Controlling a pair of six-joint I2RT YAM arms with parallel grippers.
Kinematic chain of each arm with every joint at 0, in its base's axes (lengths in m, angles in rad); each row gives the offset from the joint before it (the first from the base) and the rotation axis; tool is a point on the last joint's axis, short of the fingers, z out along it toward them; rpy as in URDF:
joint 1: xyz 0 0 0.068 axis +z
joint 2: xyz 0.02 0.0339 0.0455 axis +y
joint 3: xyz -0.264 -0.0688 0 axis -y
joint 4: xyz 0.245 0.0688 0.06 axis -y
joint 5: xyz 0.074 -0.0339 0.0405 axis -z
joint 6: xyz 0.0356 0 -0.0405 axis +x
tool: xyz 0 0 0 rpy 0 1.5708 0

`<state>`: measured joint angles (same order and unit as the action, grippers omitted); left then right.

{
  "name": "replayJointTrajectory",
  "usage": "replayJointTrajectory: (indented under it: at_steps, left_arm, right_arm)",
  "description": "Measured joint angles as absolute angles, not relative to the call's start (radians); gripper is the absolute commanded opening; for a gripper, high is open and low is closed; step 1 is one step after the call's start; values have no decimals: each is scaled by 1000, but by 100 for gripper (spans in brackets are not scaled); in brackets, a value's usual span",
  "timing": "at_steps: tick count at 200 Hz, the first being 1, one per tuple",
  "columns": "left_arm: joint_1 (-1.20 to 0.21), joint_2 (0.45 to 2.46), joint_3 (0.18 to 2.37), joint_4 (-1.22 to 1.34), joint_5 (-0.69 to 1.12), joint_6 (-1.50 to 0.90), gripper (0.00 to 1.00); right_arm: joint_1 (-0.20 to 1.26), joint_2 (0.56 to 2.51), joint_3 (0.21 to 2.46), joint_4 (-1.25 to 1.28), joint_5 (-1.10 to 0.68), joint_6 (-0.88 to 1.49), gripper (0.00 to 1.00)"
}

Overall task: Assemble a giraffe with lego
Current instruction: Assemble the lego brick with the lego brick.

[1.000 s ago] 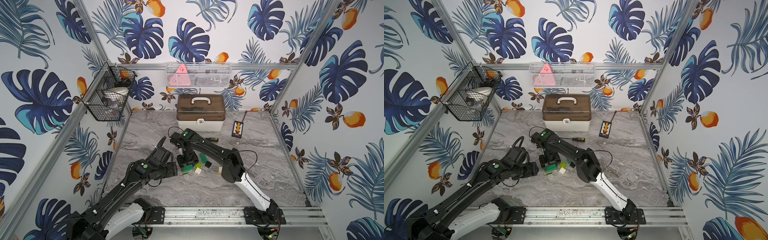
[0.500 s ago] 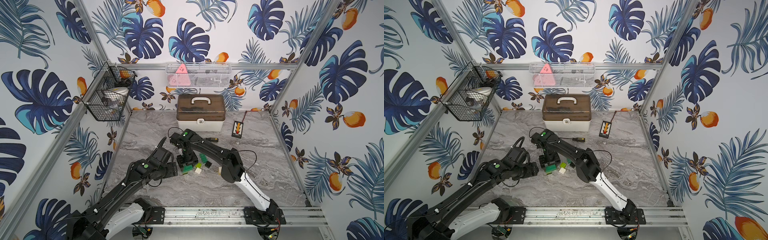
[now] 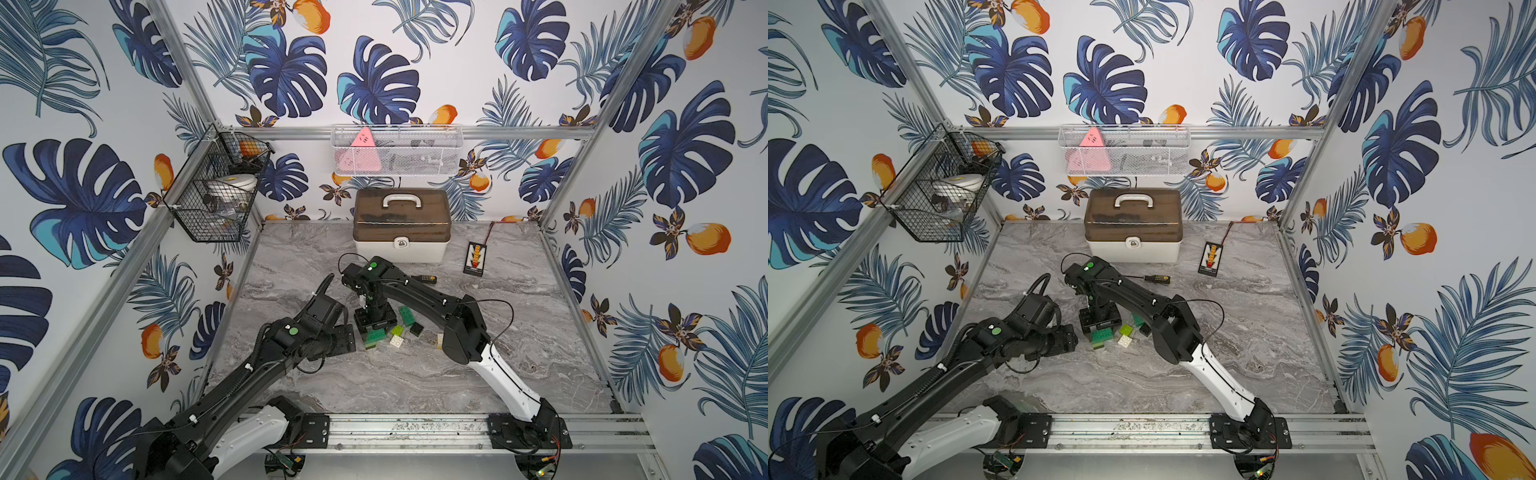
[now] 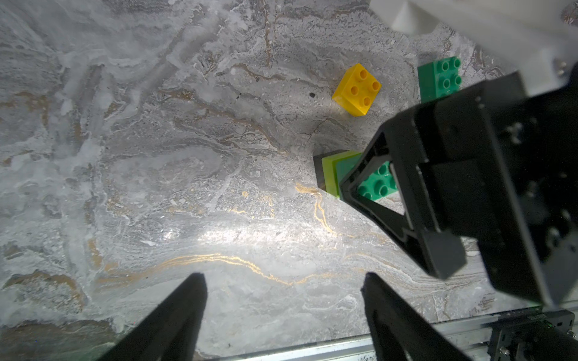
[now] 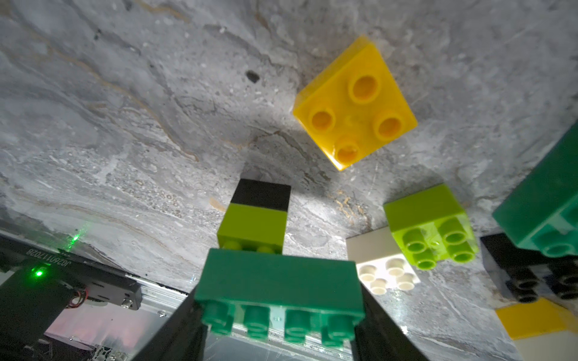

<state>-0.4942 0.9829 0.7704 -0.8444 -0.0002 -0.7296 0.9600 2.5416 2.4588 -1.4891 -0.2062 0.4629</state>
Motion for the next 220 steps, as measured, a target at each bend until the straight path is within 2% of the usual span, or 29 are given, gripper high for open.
replayJointTrajectory:
  at_steps: [220]
  left_arm:
    - [-497, 981, 759, -830, -4, -729, 84]
  right_arm:
    - [960, 2587, 2513, -1576, -172, 398, 49]
